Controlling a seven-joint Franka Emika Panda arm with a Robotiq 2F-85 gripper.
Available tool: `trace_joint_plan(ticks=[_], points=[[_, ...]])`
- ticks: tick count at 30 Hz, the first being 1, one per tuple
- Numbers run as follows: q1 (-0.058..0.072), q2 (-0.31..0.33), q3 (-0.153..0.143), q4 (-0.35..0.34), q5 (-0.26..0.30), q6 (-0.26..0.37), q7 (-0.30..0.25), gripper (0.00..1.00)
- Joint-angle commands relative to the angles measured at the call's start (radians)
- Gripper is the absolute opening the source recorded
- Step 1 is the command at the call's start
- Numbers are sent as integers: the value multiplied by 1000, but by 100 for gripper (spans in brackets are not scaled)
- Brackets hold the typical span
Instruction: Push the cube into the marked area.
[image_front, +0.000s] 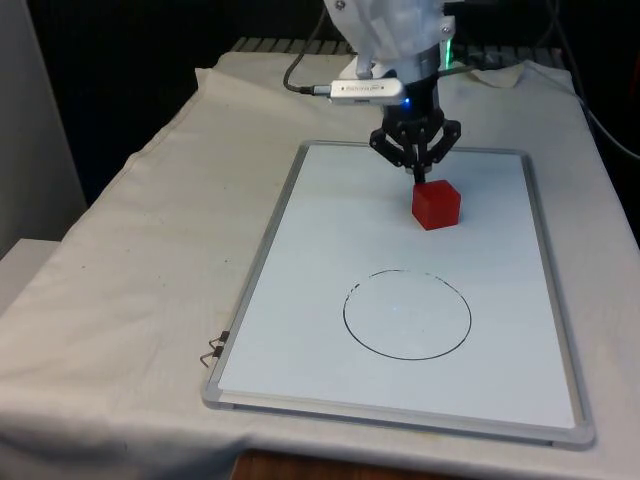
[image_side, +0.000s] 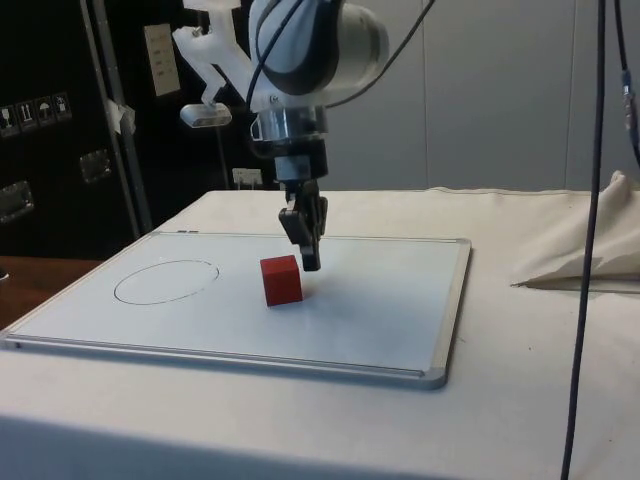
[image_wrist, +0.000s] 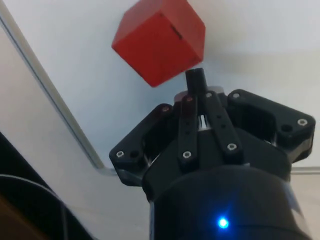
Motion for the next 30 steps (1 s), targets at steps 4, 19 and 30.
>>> trace_joint_plan(ticks=[4, 19, 30], points=[[-13, 31, 10, 35, 71, -16, -59, 0], [-27, 73, 1, 89, 183, -89, -159, 0], [-33, 105, 1, 129, 268, -150, -222, 0]])
